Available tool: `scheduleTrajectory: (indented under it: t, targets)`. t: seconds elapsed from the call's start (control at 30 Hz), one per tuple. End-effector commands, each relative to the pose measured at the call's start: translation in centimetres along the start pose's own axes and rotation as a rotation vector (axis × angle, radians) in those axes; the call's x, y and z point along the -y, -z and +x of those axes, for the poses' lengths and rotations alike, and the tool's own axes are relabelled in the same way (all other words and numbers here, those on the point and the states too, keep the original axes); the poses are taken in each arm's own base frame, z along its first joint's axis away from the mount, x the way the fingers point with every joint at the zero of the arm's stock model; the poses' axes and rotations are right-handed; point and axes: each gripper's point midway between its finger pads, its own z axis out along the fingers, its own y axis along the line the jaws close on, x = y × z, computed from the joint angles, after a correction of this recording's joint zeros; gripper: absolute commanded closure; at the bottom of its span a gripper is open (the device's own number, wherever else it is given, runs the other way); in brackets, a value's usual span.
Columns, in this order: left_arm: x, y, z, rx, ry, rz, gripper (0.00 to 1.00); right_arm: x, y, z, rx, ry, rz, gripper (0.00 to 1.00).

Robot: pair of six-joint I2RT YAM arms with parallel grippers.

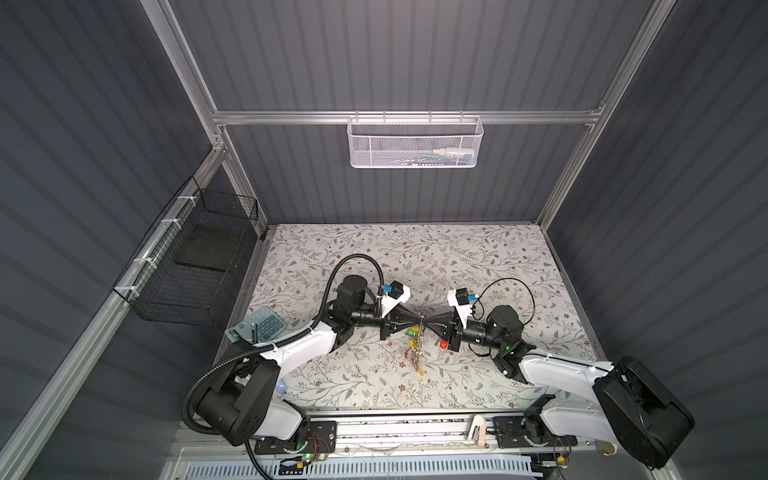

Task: Put the keys on the keyring
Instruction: 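Hold the steel ring between both grippers above the table, then open the right gripper and draw it back while the left gripper holds the ring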

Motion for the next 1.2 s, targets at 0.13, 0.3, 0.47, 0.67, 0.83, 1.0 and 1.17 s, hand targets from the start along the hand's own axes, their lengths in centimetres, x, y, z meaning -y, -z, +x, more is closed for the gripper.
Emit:
scheduleTrajectory:
  t: [0.13, 0.3, 0.47, 0.67, 0.83, 1.0, 1.17]
  targets:
    - [1.0, -0.4, -0.8, -0.001, -0.025, 0.077, 0.97, -0.3, -0.2, -1.5, 0.042, 0.050, -0.014, 1.00]
    - [1.1, -0.5, -0.4, -0.019, -0.017, 0.085, 1.00, -0.3, -0.2, -1.6, 0.049, 0.054, -0.009, 1.00]
    - [1.0, -0.7, -0.4, -0.024, -0.007, 0.077, 1.00, -0.2, -0.2, -1.6, 0.049, 0.049, -0.005, 1.00]
    - [-0.9, -0.8, -0.1, -0.029, 0.038, -0.038, 1.00, 0.2, 0.5, -2.5, 0.084, 0.045, 0.036, 0.71]
    - [-2.1, -0.7, -0.7, -0.007, 0.084, -0.098, 1.00, 2.0, 2.3, -4.0, 0.151, 0.002, 0.166, 0.44]
    - [-2.5, -0.1, -1.4, 0.022, 0.111, -0.161, 1.00, 3.2, 4.5, -6.1, 0.216, 0.007, 0.336, 0.45]
    - [-3.4, 0.6, -2.1, 0.044, 0.194, -0.248, 1.00, 5.6, 7.1, -4.8, 0.167, -0.185, 0.560, 0.41]
